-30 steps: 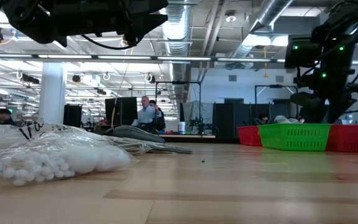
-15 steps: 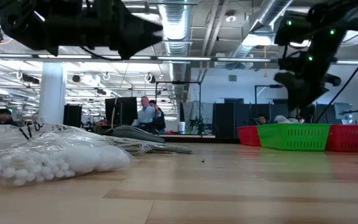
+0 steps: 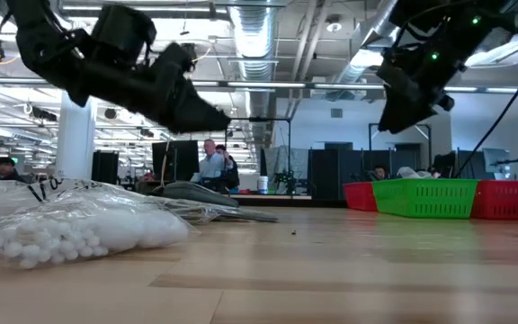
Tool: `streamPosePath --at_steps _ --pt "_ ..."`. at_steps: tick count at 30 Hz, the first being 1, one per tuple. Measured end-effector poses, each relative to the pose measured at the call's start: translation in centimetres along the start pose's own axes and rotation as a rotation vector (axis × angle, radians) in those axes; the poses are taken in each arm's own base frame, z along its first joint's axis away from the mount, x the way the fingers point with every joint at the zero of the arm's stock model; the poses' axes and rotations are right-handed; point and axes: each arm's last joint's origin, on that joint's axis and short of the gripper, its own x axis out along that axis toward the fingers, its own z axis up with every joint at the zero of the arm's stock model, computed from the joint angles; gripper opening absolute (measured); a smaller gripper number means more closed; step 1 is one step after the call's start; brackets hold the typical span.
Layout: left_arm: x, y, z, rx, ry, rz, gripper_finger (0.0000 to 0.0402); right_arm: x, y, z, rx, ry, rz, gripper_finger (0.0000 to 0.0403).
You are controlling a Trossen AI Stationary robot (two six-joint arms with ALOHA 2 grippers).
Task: Pick & Place Travel size toiletries
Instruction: Put the gray deodorant into the bottom red bin
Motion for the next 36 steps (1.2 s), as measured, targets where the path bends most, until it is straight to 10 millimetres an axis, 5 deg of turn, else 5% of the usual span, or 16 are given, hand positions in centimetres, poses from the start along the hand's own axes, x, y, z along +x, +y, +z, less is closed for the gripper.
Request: streamPosePath --at_steps 7,36 --pt "1.1 1.1 -2.3 -0.011 0.106 0.031 0.0225 -0.3 0.7 -0.1 -0.028 -0.023 0.039 0.0173" --pt "0.7 2.6 -4.7 -0.006 0.340 -0.063 0.0261 -0.5 0.9 -0.1 -0.042 -0.027 0.050 0.0164"
